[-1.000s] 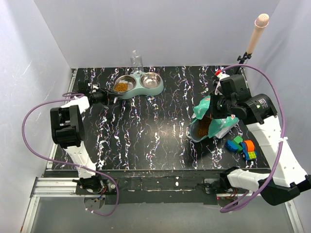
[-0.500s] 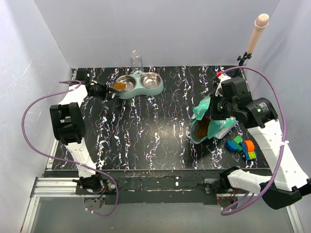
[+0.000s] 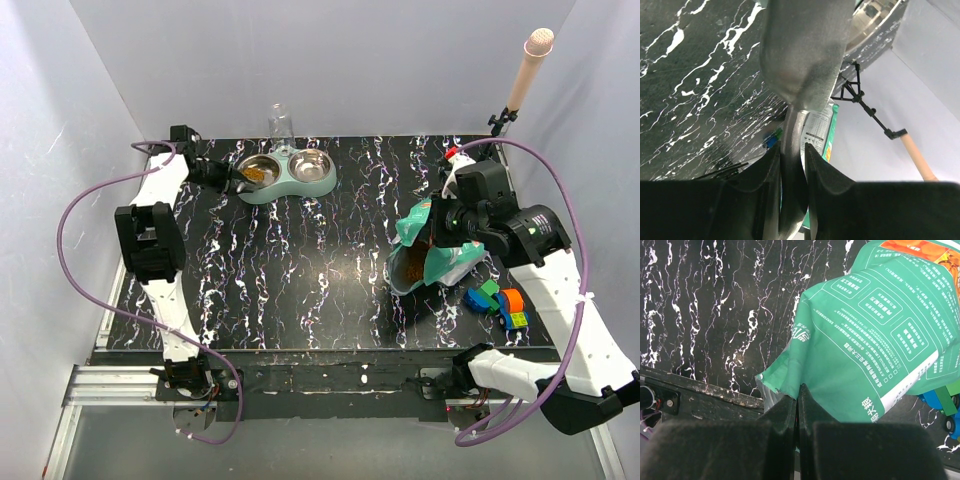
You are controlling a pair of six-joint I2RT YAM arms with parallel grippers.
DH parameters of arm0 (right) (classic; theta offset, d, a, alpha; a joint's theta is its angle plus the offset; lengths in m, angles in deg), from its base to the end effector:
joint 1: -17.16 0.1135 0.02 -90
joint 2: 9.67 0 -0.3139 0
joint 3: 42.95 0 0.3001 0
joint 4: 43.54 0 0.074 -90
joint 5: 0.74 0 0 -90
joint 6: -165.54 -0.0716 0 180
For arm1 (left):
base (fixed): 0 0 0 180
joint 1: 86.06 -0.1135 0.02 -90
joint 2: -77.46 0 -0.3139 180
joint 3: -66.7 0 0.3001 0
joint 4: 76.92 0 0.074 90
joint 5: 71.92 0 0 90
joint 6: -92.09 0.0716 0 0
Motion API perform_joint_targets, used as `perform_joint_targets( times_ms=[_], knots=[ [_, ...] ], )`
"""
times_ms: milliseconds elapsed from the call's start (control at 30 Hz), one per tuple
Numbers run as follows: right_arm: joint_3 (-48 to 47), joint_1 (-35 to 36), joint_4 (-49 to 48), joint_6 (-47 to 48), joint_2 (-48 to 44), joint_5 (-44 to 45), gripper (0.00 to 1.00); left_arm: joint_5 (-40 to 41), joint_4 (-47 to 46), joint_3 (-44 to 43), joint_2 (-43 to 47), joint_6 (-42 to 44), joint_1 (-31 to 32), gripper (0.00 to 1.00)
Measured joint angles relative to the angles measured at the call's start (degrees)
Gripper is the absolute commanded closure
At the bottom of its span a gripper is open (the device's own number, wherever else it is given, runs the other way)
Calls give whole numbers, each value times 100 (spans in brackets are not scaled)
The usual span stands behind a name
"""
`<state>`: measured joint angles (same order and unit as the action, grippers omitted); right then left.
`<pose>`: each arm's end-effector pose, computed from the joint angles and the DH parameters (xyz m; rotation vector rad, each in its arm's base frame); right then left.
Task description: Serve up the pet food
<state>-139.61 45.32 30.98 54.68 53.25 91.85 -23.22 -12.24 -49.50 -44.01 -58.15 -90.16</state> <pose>0.2103 0.1089 0.4646 -0.1233 2.3098 0.3919 0.5285 -0.0095 0.2336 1.3611 -2.5216 1.1886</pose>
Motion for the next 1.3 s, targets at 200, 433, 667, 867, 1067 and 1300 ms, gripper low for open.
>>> perform_joint_targets(
  times_ms=[200,433,667,867,1067,1300],
  knots=[
    [63,0,-68,0,-52,-22,99,341,881,-789,-262,-216,101,100],
    [66,-2,-122,4,-57,-17,99,466,1735,-1801,-765,-522,210,100],
    [94,0,-160,0,-63,-24,99,492,1867,-2039,-931,-1054,315,100],
    [96,0,-170,2,-66,-22,99,623,2100,-2347,-949,-1751,476,100],
    [96,0,-173,4,-68,-20,99,645,2295,-2568,-968,-2179,654,100],
    [96,0,-170,2,-68,-20,99,682,2339,-2638,-970,-2514,678,100]
  ],
)
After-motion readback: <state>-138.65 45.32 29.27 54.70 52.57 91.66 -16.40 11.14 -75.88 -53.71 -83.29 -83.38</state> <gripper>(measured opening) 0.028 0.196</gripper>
